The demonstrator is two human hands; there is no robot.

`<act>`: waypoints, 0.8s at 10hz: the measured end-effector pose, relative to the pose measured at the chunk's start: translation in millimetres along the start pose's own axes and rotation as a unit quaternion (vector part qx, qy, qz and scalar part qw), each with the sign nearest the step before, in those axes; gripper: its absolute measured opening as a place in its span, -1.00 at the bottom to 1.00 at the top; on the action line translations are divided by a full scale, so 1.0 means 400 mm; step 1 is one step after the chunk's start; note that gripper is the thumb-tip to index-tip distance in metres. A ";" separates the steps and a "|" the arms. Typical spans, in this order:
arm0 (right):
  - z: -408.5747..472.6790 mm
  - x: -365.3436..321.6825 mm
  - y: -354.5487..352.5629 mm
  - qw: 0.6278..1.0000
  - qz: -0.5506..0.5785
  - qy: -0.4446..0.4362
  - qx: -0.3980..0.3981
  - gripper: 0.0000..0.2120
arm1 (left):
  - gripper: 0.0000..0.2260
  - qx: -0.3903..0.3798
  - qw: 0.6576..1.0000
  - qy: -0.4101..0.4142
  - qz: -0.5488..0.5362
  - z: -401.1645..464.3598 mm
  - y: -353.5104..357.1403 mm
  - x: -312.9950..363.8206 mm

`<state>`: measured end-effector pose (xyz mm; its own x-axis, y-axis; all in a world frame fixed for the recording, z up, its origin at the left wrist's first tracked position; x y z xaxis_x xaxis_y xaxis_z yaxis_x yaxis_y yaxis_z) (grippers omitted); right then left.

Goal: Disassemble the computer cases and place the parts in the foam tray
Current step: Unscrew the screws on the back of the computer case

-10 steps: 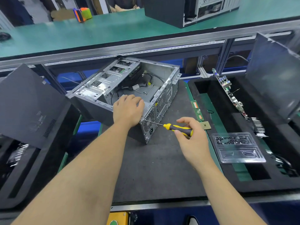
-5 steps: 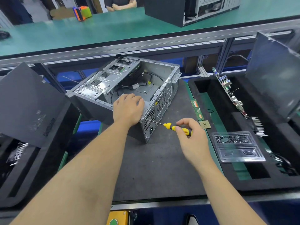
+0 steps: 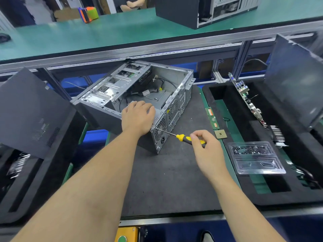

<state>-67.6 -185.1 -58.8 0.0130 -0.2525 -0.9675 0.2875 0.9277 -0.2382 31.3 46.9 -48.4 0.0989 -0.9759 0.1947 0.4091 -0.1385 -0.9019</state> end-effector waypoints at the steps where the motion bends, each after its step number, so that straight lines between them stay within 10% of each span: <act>1: -0.001 -0.013 -0.001 0.999 0.023 -0.029 -0.001 -0.82 | -0.81 0.003 1.000 0.000 0.000 0.000 -0.001 0.000; 5: 0.007 0.019 0.007 0.995 0.031 0.090 -0.028 -0.70 | -0.79 0.002 1.000 -0.006 -0.002 -0.002 -0.004 0.002; 8: 0.004 0.003 -0.004 0.996 0.081 0.004 -0.021 -0.68 | -0.79 0.000 1.000 -0.012 -0.010 -0.004 -0.011 0.006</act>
<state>-66.4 -187.4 -59.2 0.0477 -0.0960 -0.9942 0.2425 0.9667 -0.0817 28.3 45.1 -44.7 0.1132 -0.9686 0.2215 0.4112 -0.1573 -0.8979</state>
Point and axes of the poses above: each hand's wrist, its own z-axis towards the middle knuckle, its own y-axis out of the palm, x = y × z, the point moved 1 cm from there along z, towards the middle knuckle, and after that the axes turned 12 degrees about x, right-handed, at the moved point
